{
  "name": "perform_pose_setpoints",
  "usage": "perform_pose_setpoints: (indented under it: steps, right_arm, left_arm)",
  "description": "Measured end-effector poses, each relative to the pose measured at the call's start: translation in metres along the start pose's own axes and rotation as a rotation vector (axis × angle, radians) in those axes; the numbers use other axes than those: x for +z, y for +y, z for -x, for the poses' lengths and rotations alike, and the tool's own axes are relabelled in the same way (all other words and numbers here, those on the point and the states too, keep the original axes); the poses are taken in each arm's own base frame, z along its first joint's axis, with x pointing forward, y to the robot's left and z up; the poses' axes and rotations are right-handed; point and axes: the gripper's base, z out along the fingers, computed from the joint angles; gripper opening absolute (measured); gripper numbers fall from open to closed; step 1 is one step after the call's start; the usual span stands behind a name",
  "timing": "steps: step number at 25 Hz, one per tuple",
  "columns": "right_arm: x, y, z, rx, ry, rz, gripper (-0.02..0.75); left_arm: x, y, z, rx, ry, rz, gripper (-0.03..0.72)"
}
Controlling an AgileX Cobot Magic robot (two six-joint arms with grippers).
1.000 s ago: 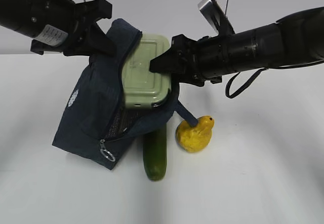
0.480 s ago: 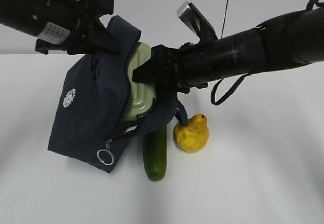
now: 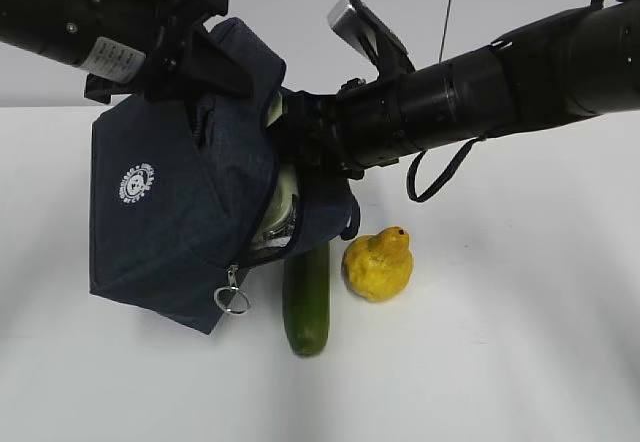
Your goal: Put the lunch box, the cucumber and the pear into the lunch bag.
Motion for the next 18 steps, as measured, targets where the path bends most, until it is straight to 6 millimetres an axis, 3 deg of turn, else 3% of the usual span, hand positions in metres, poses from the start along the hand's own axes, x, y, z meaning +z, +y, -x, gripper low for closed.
perform_pose_setpoints:
  steps: [12,18]
  right_arm:
    - [-0.0003,-0.0046,-0.0049,-0.064,0.067,-0.056,0.383]
    - [-0.0006,-0.0075,-0.0051,-0.059,0.072,-0.089,0.383]
  left_arm:
    - [-0.0006,-0.0095,-0.0033,0.025,0.035,-0.105,0.001]
    - [-0.0005,-0.0068,-0.0065,0.070,0.069,-0.077,0.001]
